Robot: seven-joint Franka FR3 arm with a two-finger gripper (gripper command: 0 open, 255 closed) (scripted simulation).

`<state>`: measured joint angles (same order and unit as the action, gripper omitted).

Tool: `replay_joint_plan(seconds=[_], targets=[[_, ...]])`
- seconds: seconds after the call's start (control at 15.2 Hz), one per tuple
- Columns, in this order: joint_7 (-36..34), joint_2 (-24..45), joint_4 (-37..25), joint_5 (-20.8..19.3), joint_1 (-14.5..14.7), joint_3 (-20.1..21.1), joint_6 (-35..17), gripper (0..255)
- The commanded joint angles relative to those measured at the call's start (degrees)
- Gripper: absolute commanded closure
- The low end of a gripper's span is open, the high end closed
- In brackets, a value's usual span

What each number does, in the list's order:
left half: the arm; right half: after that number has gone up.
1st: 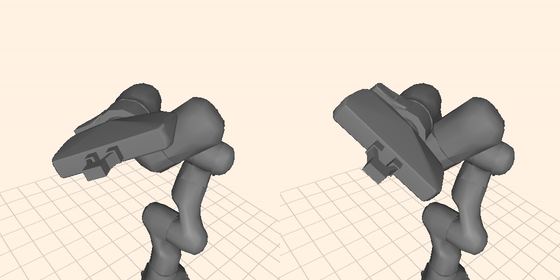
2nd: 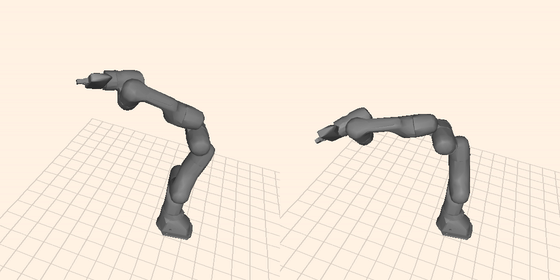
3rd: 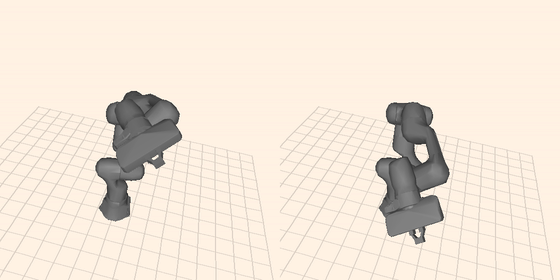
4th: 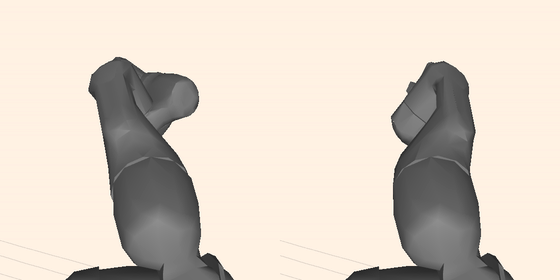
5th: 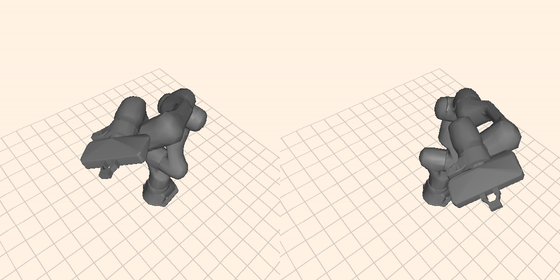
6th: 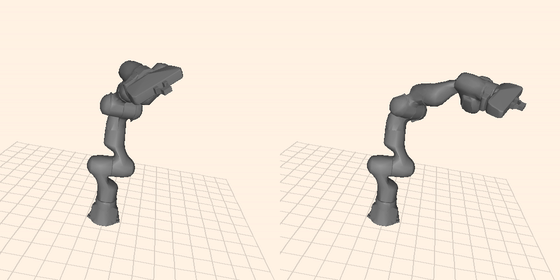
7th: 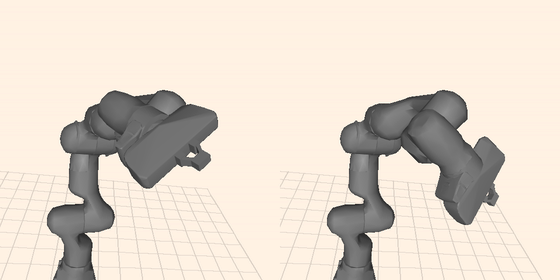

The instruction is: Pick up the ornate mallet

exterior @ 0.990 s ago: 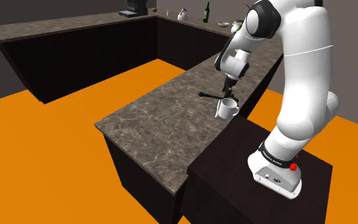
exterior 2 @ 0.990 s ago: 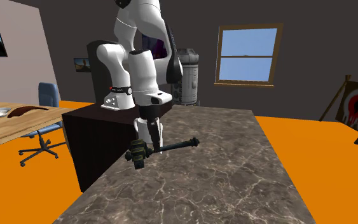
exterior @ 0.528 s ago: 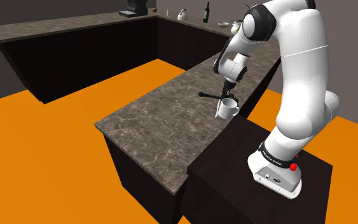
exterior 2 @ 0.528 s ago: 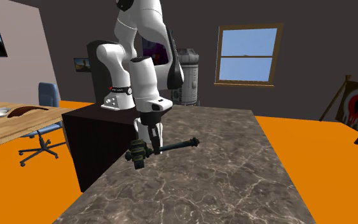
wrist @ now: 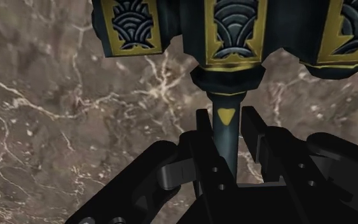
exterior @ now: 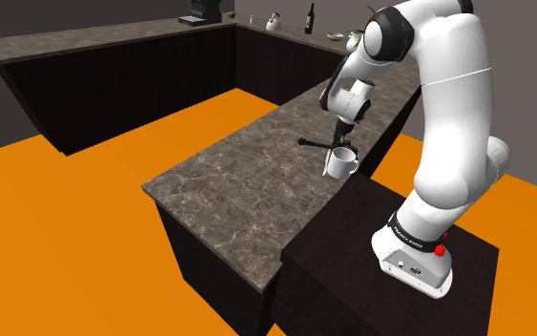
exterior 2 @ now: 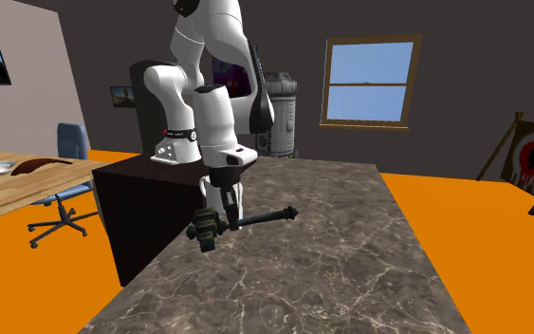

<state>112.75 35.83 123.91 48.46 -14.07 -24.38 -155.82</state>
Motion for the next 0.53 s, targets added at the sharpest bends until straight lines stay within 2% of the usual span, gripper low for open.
replay_joint_plan(seconds=[0.0, 0.46], targets=[[-0.41, -0.65, 0.36, -0.56, 0.39, -0.54, 0.35, 255], [-4.26, -5.59, 2.4, -5.37, 3.79, -4.89, 3.2, 255]])
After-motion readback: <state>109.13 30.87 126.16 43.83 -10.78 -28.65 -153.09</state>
